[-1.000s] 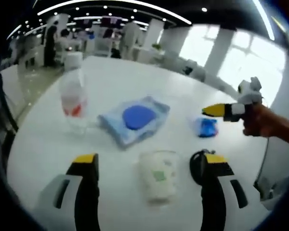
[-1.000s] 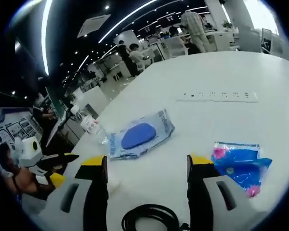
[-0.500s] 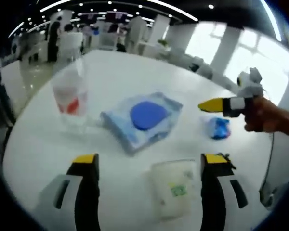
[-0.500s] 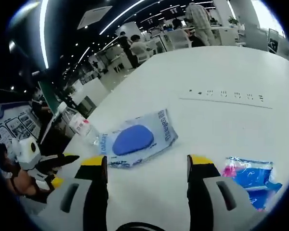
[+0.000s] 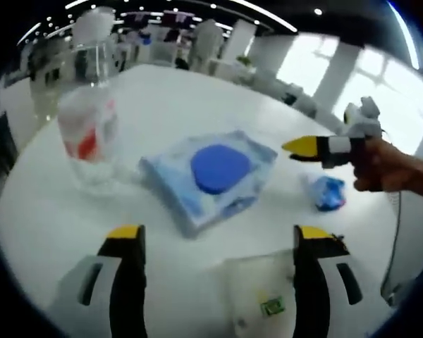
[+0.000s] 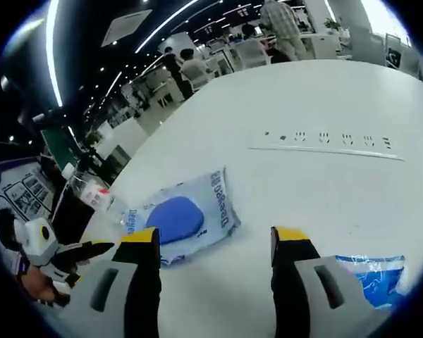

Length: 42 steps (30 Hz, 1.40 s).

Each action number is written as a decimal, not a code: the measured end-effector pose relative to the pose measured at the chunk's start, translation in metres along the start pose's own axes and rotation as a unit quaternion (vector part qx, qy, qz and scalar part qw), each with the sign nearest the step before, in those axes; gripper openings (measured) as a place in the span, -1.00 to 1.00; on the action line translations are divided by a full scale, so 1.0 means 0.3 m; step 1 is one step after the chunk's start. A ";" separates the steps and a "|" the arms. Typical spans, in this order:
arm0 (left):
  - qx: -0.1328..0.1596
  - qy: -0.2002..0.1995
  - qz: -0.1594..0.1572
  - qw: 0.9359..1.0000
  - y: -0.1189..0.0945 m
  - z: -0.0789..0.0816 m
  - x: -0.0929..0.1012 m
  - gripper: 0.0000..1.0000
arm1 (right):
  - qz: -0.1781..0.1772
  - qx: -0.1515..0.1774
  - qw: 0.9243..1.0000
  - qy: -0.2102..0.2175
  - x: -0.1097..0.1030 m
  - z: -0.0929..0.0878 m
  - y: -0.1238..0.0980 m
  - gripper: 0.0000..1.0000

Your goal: Arrange the tabletop items into an orderly group along one side of the table until the central work area is clear of visible clutter.

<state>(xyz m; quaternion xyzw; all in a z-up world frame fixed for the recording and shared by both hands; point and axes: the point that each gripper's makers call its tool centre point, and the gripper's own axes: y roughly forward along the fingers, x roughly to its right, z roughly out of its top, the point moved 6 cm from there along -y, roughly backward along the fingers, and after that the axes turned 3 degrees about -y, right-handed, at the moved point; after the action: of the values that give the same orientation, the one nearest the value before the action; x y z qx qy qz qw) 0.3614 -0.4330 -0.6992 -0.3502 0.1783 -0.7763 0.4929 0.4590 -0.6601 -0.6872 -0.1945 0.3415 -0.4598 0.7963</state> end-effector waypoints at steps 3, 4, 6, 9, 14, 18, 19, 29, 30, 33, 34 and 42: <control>-0.002 -0.009 0.007 1.000 0.019 -0.006 -0.005 0.66 | -0.001 -0.009 1.000 -0.017 0.002 -0.002 0.021 0.26; -0.004 -0.012 0.008 1.000 0.030 -0.010 -0.006 0.66 | -0.002 -0.010 1.000 -0.023 0.005 -0.001 0.028 0.26; -0.005 -0.018 0.011 1.000 0.038 -0.010 -0.009 0.66 | -0.001 -0.015 1.000 -0.022 0.018 0.004 0.044 0.26; 0.009 -0.041 0.013 0.999 0.053 0.010 -0.017 0.59 | -0.005 -0.025 1.000 -0.018 0.039 -0.006 0.066 0.25; 0.023 -0.056 0.013 0.998 0.080 0.038 -0.034 0.47 | -0.007 -0.018 1.000 -0.008 -0.055 -0.035 0.003 0.20; 0.031 -0.068 0.016 0.997 0.095 0.054 -0.048 0.34 | -0.007 -0.019 1.000 -0.013 -0.042 -0.016 0.025 0.09; 0.035 -0.072 0.019 0.997 0.098 0.058 -0.052 0.30 | -0.006 -0.019 1.000 -0.012 -0.055 -0.016 0.017 0.05; 0.030 -0.112 0.041 0.992 0.126 0.048 -0.039 -0.31 | -0.014 -0.033 0.999 0.018 -0.078 -0.031 0.030 -0.63; 0.026 -0.113 0.046 0.992 0.127 0.042 -0.035 -0.39 | -0.014 -0.030 0.999 0.019 -0.082 -0.036 0.030 -0.67; 0.029 -0.100 0.068 0.992 0.129 0.042 -0.042 -0.53 | -0.010 -0.035 0.998 0.046 -0.083 -0.045 0.038 -0.80; 0.030 -0.102 0.072 0.992 0.126 0.041 -0.047 -0.55 | -0.012 -0.033 0.998 0.043 -0.079 -0.042 0.039 -0.87; 0.017 -0.086 0.095 0.992 0.118 0.036 -0.066 -0.87 | -0.012 -0.026 0.999 0.035 -0.015 -0.018 0.097 -0.98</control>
<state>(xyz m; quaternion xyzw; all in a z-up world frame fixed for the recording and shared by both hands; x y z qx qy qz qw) 0.3973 -0.4306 -0.7211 -0.3887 0.1540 -0.6959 0.5839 0.4709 -0.6415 -0.7075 -0.2032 0.3788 -0.4669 0.7728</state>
